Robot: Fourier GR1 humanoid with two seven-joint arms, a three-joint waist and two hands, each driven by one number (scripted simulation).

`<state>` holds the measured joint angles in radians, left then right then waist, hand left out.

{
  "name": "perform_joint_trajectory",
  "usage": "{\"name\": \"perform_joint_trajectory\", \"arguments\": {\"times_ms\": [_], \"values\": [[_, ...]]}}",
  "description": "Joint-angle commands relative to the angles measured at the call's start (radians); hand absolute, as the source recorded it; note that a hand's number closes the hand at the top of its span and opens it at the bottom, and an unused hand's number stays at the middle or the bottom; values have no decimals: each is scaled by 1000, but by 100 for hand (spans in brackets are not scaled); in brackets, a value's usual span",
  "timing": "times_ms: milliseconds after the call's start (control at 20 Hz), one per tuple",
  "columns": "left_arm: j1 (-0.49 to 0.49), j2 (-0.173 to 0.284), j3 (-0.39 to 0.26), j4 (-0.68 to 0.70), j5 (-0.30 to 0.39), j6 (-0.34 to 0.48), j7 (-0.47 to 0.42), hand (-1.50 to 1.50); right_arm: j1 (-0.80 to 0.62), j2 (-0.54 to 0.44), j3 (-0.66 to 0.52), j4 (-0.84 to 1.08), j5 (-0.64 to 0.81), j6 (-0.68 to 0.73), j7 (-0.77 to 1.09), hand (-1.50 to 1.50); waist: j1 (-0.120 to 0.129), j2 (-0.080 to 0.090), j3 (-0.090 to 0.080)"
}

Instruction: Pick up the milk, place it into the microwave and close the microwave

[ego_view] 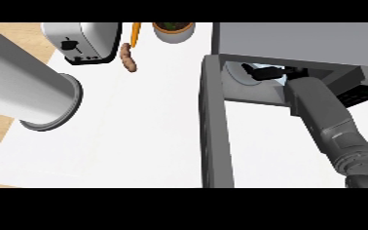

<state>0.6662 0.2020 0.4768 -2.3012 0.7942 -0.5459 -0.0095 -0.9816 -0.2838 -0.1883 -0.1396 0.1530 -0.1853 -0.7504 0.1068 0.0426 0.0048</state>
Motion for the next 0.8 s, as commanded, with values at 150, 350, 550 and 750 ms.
{"name": "perform_joint_trajectory", "arguments": {"times_ms": [150,350,550,750], "values": [[-35,22,-8,-20,39,8,11,-150,-72,-64,-5,27,15,-98,64,150,39,20,2],[-62,36,-20,4,30,17,24,-150,-54,-54,-6,35,15,-128,36,150,39,31,3],[-79,57,-9,4,41,14,24,-150,-71,-81,-20,48,0,-147,55,150,54,34,3],[-93,60,-12,11,32,16,25,-150,-82,-80,-27,63,-11,-191,61,150,68,42,3]]}}
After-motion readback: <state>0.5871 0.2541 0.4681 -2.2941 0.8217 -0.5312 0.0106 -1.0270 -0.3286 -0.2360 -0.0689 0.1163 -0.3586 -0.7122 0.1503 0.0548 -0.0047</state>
